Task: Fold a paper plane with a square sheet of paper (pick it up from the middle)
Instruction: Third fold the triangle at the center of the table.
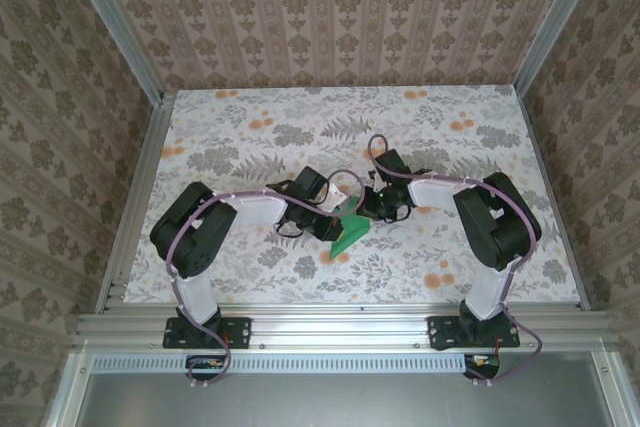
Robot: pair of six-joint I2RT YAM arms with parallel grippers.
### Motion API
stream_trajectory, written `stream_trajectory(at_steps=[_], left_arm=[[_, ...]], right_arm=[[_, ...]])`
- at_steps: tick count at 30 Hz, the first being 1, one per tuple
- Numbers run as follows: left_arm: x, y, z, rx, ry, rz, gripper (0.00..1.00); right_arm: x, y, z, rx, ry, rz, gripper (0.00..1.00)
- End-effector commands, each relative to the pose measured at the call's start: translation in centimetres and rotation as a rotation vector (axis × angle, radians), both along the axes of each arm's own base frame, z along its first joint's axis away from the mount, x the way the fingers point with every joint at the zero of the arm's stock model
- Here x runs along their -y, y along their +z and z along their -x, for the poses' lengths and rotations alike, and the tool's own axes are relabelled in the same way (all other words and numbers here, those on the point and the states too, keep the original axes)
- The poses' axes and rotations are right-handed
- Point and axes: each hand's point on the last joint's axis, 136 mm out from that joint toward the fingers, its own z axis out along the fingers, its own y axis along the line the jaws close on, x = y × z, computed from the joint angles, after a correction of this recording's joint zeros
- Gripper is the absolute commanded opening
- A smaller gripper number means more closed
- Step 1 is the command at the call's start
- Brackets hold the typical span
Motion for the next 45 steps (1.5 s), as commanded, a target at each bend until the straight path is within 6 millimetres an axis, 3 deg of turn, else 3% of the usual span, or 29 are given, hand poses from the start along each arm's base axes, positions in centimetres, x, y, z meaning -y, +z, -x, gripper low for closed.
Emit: stream_trajectory(at_steps=[1,8,19,28,45], left_arm=[[-0.4,1.0,0.2,0.007,0.007,-0.007,0.00],[-0.5,1.8,-0.3,0.026,0.026,0.012,0.00],[-1.2,-0.2,0.2,-0.019,0.045,-0.028,0.00],[-1.2,-0.5,0.1,-0.021,0.047,-0.035,0.00],[-0.1,0.9,0.1,0.012,-0.003,0.004,0.02]], right_arm=[[1.7,-1.8,1.3,-0.058,0.023,0.100,0.09],[1.8,-2.1,1.5,-0.063,0.037,0.110,0.09],[1.4,-2.1,1.4,-0.069,0.041,0.090,0.09],[1.2,-1.9,1.4,-0.068,0.044,0.080,0.10],[1.2,-2.3,1.7,-0.081,0.045,0.077,0.10]])
